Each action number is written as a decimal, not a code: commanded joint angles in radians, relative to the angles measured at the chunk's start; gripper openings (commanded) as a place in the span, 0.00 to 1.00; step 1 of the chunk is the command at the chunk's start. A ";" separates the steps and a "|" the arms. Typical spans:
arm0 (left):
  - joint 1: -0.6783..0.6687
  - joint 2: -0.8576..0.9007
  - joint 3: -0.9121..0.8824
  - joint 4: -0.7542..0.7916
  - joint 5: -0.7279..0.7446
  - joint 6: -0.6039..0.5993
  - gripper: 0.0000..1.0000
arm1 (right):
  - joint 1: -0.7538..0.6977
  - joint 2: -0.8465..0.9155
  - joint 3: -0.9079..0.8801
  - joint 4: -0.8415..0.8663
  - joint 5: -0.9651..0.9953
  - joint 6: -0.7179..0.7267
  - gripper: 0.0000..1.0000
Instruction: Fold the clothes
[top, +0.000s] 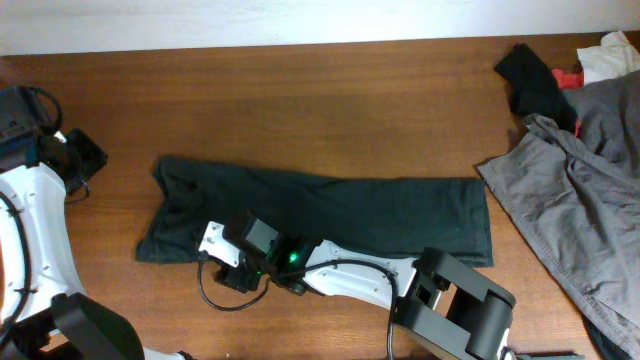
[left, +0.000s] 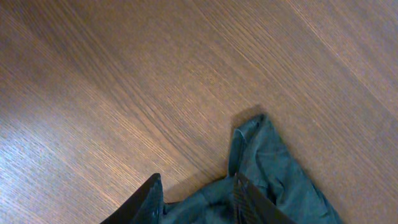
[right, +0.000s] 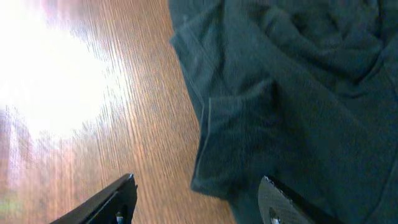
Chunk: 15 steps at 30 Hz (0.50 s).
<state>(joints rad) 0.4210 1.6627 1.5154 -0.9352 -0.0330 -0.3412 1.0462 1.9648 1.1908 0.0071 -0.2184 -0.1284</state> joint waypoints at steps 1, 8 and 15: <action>-0.006 0.009 -0.010 -0.002 0.011 -0.014 0.37 | 0.025 0.025 -0.002 0.023 -0.024 0.033 0.68; -0.006 0.009 -0.010 -0.002 0.011 -0.014 0.37 | 0.047 0.062 -0.001 0.077 0.054 0.032 0.68; -0.006 0.009 -0.010 -0.013 0.011 -0.014 0.37 | 0.047 0.124 -0.001 0.164 0.097 0.029 0.56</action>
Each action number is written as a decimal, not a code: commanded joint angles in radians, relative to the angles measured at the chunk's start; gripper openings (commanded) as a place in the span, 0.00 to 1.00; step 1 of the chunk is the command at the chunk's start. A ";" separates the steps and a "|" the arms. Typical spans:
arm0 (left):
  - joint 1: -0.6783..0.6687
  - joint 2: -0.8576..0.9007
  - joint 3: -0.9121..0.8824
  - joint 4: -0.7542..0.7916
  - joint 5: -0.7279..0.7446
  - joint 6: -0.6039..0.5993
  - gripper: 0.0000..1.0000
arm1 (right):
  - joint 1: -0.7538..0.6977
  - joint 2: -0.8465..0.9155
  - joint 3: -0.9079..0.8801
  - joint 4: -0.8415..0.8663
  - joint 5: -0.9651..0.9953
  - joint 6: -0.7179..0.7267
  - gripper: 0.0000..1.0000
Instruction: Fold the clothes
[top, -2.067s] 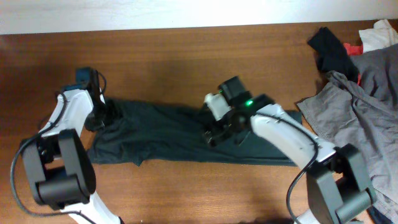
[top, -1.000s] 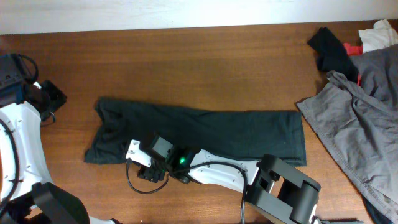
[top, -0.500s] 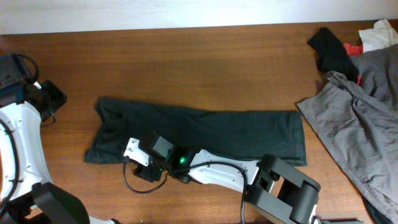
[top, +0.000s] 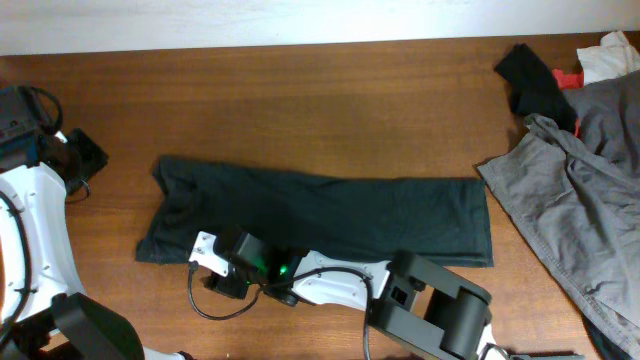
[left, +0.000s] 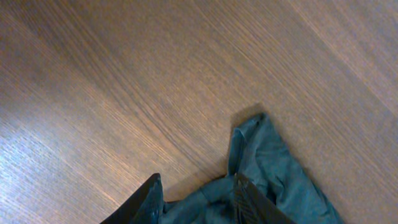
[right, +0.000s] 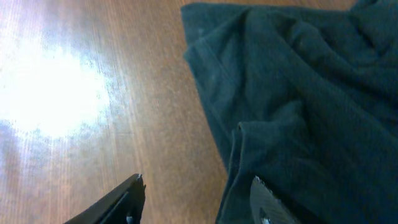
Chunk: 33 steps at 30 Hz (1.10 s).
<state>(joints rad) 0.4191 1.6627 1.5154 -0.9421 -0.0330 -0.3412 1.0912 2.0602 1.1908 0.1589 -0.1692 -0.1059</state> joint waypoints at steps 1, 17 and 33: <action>-0.004 0.009 -0.010 -0.007 0.011 -0.014 0.37 | 0.002 0.034 -0.001 0.014 0.060 0.006 0.56; -0.004 0.009 -0.010 -0.014 0.011 -0.014 0.37 | -0.001 0.019 0.061 0.038 0.156 0.006 0.04; -0.004 0.012 -0.010 -0.006 0.010 -0.013 0.38 | 0.029 0.050 0.089 0.024 0.076 0.006 0.72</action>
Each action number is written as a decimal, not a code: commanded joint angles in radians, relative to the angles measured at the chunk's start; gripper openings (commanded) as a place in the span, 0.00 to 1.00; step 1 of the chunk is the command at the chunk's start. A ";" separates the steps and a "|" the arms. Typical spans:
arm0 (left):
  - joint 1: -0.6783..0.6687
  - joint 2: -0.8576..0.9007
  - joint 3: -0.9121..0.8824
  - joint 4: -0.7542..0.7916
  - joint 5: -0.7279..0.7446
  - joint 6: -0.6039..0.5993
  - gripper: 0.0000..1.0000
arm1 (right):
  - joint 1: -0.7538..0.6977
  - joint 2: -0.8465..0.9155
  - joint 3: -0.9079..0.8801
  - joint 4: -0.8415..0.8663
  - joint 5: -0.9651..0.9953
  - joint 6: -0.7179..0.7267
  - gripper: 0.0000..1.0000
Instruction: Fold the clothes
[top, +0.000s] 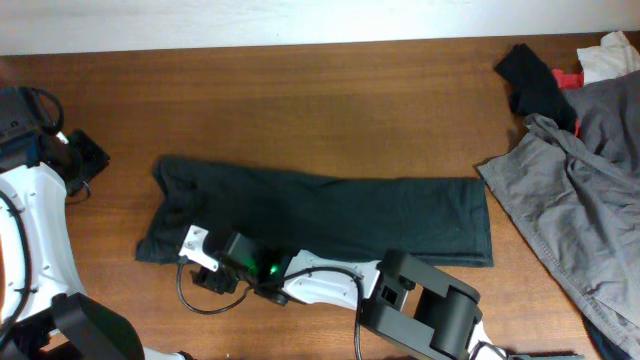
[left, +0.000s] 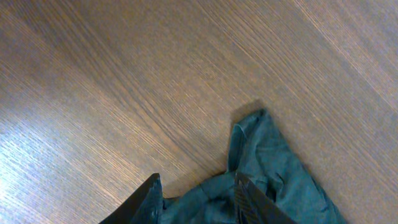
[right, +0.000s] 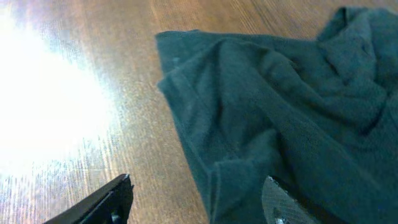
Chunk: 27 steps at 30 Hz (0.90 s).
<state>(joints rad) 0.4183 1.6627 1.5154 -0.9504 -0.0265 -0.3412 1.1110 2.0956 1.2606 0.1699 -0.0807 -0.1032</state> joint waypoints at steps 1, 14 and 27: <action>-0.003 0.012 -0.010 0.003 0.004 -0.013 0.38 | 0.009 0.024 0.019 0.023 -0.006 0.003 0.72; -0.003 0.012 -0.010 0.002 0.004 -0.013 0.38 | 0.006 0.051 0.019 0.029 0.129 -0.084 0.43; -0.003 0.012 -0.010 -0.006 0.004 -0.013 0.38 | -0.032 0.041 0.075 0.019 0.145 -0.084 0.04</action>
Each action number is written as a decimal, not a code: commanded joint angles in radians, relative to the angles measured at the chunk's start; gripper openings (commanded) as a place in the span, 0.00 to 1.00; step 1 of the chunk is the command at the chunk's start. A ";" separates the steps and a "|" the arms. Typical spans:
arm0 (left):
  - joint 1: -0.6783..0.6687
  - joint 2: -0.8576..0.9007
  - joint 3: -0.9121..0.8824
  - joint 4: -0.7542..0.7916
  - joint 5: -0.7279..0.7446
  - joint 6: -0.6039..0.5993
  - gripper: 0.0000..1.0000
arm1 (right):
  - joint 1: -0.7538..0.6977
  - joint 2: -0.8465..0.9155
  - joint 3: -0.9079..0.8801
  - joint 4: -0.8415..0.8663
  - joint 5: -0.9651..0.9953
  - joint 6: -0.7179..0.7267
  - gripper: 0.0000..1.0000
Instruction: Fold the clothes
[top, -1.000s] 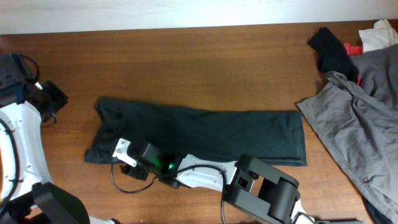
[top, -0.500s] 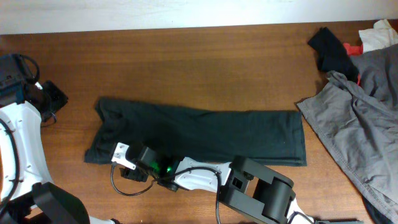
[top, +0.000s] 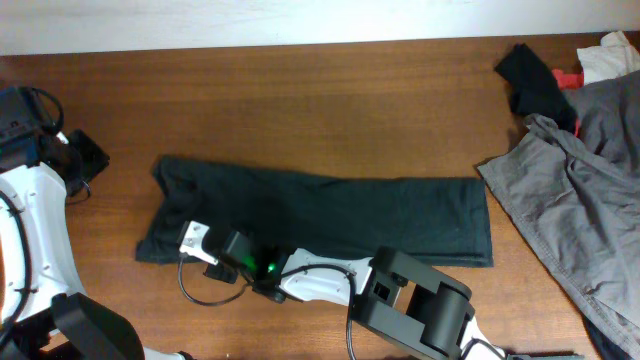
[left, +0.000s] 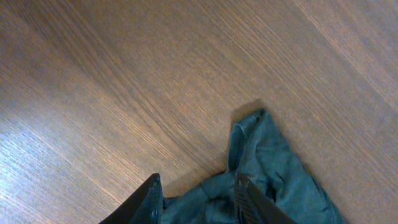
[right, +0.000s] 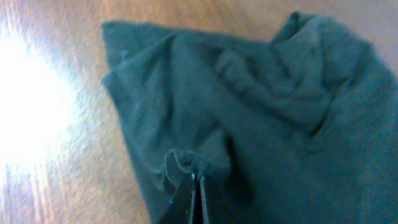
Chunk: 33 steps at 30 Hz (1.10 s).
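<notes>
A dark green garment (top: 330, 215) lies stretched flat, left to right, across the wooden table (top: 300, 100). My right gripper (top: 207, 250) is at its front left corner. In the right wrist view this gripper (right: 195, 179) is shut on a small raised fold of the green cloth (right: 261, 106). My left gripper (left: 199, 200) is open at the table's left side. The garment's far left corner (left: 258, 155) shows between and beyond its fingers, and I cannot tell whether they touch the cloth.
A large grey garment (top: 580, 200) is heaped at the right edge of the table. A black cloth (top: 535, 80) and a white and red piece (top: 608, 55) lie at the back right. Bare wood runs along the back.
My right gripper was open over the garment's front left corner. It is now shut on a pinch of the green cloth there. The left gripper has not moved.
My right gripper was open over the garment's front edge, some way in from the left end. At each later moment it stood further left, reaching the front left corner still open. Now it grips the cloth there. The left gripper stayed open at the far left corner.
</notes>
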<state>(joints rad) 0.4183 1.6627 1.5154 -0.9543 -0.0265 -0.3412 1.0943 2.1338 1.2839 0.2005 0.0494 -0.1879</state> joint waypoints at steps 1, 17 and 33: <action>-0.003 0.012 -0.010 -0.005 0.004 -0.013 0.38 | -0.018 0.000 0.070 -0.039 0.015 0.001 0.04; 0.002 0.016 -0.010 -0.001 0.000 -0.013 0.38 | -0.164 0.006 0.419 -0.584 0.042 -0.066 0.07; -0.008 0.018 -0.010 0.002 0.004 -0.013 0.38 | -0.304 0.107 0.428 -0.671 -0.230 0.036 0.79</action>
<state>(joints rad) 0.4145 1.6680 1.5154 -0.9543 -0.0265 -0.3412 0.7895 2.2604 1.6966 -0.4725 -0.1429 -0.1654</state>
